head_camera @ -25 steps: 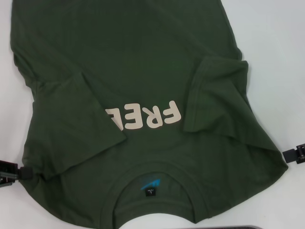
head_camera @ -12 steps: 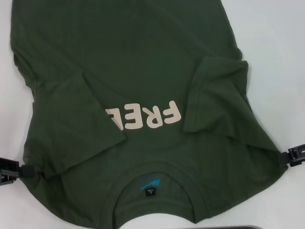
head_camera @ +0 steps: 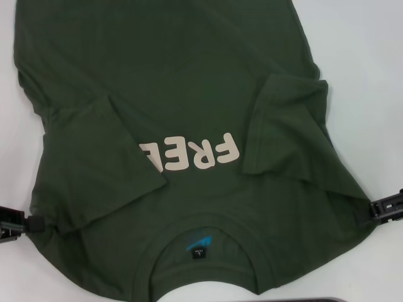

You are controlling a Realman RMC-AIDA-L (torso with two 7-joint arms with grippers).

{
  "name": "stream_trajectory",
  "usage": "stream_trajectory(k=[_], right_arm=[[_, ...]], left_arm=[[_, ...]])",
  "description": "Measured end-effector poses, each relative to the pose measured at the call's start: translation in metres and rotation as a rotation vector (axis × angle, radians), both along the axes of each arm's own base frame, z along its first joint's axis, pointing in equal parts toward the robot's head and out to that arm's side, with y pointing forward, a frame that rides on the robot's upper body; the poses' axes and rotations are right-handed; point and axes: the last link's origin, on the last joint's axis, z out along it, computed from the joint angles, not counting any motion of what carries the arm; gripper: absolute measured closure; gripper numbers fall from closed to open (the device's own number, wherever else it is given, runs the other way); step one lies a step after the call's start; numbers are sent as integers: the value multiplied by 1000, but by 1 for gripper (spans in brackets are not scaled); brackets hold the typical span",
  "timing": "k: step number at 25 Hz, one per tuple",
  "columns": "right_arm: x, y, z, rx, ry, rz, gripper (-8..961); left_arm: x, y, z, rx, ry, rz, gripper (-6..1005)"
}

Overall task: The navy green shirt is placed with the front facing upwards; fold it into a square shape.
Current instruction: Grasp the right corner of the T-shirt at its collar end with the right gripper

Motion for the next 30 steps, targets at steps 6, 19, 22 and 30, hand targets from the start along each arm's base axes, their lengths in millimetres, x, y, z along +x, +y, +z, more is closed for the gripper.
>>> stream_trajectory(k=[6, 19, 22, 30], right_arm=[[0, 0, -5, 3, 2, -8, 103], [-2, 3, -9, 26, 27, -19, 156], [-2, 4, -10, 43, 32, -29, 168], [-1, 6, -12, 52, 24, -55, 201]], left_arm=[[0, 0, 1, -1, 0, -1, 953], [1, 0, 1, -4, -3, -4, 946], [1, 1, 1, -4, -3, -6, 945], [2, 2, 2, -1, -2, -8, 940]])
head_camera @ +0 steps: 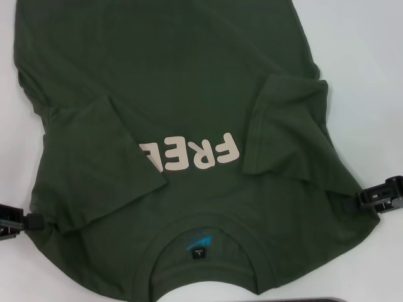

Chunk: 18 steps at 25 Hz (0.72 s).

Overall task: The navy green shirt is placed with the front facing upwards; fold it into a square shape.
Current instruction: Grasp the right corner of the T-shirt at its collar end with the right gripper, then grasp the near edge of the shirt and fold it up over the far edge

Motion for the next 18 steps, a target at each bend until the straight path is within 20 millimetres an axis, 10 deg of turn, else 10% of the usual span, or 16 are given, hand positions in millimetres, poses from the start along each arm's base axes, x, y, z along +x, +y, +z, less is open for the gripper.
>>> stream_trajectory(k=[18], right_arm=[[2, 2, 10, -11, -32, 13, 802]], left_arm=[[0, 1, 3, 10, -4, 4, 931]])
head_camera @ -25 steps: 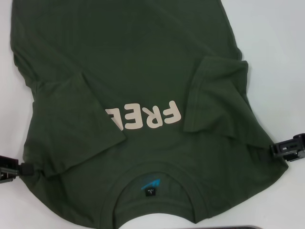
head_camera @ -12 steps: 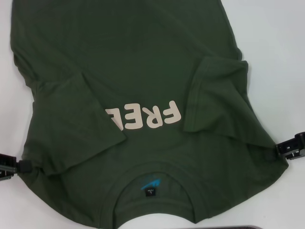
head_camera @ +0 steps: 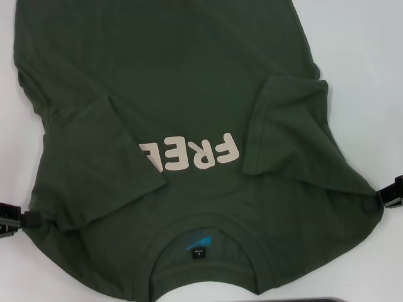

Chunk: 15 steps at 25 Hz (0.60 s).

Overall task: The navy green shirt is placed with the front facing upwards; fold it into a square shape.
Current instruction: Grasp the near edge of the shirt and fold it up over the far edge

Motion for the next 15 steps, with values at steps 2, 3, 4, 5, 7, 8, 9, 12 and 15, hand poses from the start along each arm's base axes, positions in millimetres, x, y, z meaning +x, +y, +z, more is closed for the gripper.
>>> stream_trajectory(k=[2, 3, 4, 5, 7, 8, 9, 12, 15], right_arm=[[0, -1, -1, -11, -5, 4, 846], [0, -1, -1, -15, -8, 5, 867], [0, -1, -1, -19, -12, 6, 889], [1, -1, 0, -21, -15, 7, 898], [1, -1, 2, -22, -22, 7, 916], [2, -1, 3, -24, -26, 7, 925], [2, -1, 4, -27, -31, 8, 934], [6, -2, 10, -34, -50, 3, 943], [10, -5, 18, -37, -64, -10, 943]], left_arm=[[0, 0, 0, 0, 0, 0, 930], [0, 0, 0, 0, 0, -1, 929], [0, 0, 0, 0, -1, -1, 929], [0, 0, 0, 0, -1, -1, 928], [0, 0, 0, -3, -1, -2, 927], [1, 0, 0, -6, -2, -3, 927], [1, 0, 0, -11, -4, -6, 926], [2, -2, 2, -28, -8, -17, 925], [1, -7, 5, -42, -10, -18, 923]])
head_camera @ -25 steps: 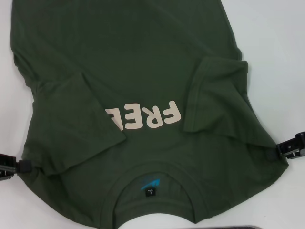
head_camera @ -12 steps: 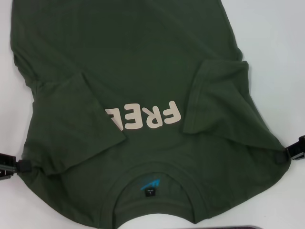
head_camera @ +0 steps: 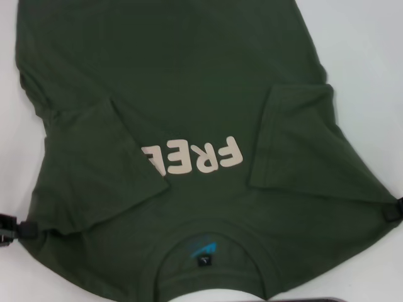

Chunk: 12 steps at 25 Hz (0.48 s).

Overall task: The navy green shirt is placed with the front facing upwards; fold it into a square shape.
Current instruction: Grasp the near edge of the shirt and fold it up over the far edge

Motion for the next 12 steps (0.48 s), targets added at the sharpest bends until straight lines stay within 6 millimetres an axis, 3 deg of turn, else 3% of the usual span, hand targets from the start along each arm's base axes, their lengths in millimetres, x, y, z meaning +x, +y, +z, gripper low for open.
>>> stream_trajectory(k=[12], right_arm=[[7, -9, 4, -34, -27, -22, 943]], left_arm=[[-2, -10, 2, -55, 2, 8, 917]])
